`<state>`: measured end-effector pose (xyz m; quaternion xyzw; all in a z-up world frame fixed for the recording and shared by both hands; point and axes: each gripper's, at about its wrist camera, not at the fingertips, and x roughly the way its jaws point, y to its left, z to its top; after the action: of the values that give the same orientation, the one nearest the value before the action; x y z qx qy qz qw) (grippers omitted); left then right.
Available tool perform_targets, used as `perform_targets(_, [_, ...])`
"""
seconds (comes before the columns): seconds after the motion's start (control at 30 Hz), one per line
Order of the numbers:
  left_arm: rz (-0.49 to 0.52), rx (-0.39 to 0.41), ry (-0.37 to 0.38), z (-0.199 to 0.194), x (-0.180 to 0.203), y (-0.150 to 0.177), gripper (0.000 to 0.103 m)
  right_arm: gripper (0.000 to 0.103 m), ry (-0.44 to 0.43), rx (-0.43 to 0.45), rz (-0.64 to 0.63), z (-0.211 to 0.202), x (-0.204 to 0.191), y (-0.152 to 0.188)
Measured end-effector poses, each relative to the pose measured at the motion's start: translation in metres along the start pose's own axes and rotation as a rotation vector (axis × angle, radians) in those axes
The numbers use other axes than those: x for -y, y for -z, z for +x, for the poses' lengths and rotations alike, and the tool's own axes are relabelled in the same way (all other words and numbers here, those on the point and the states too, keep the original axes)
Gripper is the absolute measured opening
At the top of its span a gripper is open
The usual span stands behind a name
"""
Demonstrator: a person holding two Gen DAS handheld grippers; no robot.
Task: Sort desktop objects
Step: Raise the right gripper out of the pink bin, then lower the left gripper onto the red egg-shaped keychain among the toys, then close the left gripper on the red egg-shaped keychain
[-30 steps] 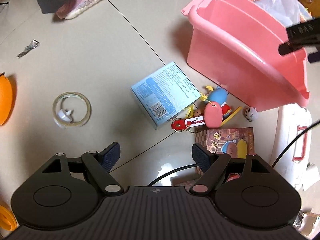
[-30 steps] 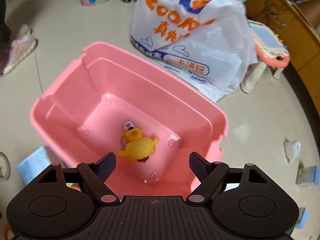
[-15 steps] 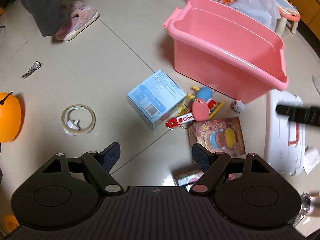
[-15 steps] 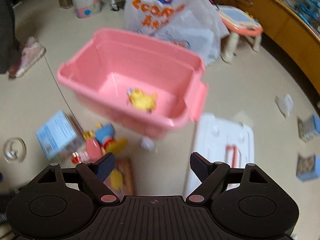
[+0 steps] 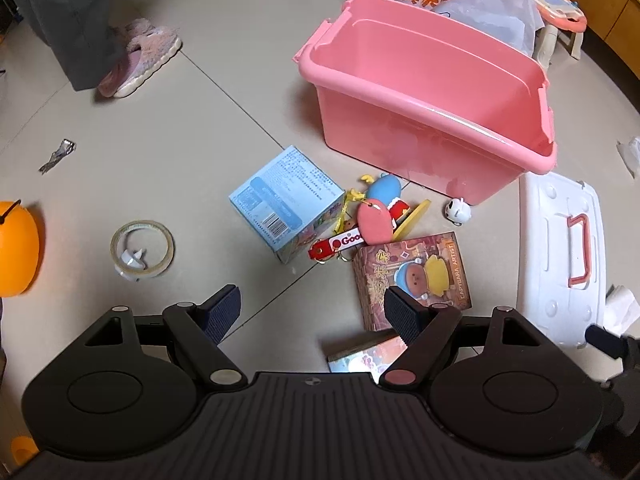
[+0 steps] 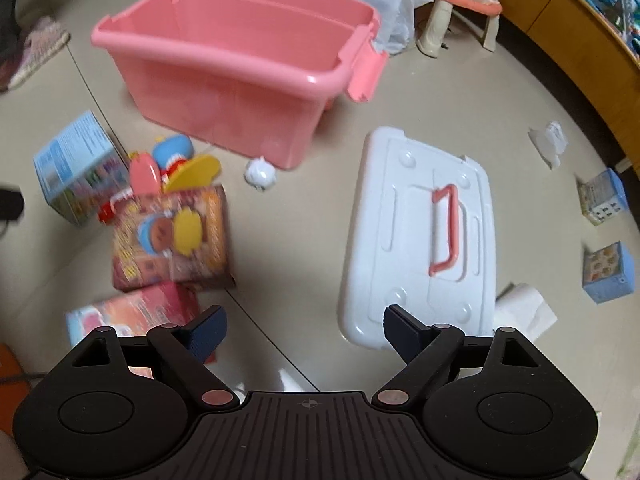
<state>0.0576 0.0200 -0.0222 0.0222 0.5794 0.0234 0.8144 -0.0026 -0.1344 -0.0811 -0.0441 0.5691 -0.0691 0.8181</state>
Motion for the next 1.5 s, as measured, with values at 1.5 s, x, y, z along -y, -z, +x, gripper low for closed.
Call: perform_targets(1.5, [-0.325, -0.064, 0.113, 0.149, 0.026, -0.029, 0.046, 0.084, -0.158, -0.197, 0.267, 0.094, 0.014, 0.004])
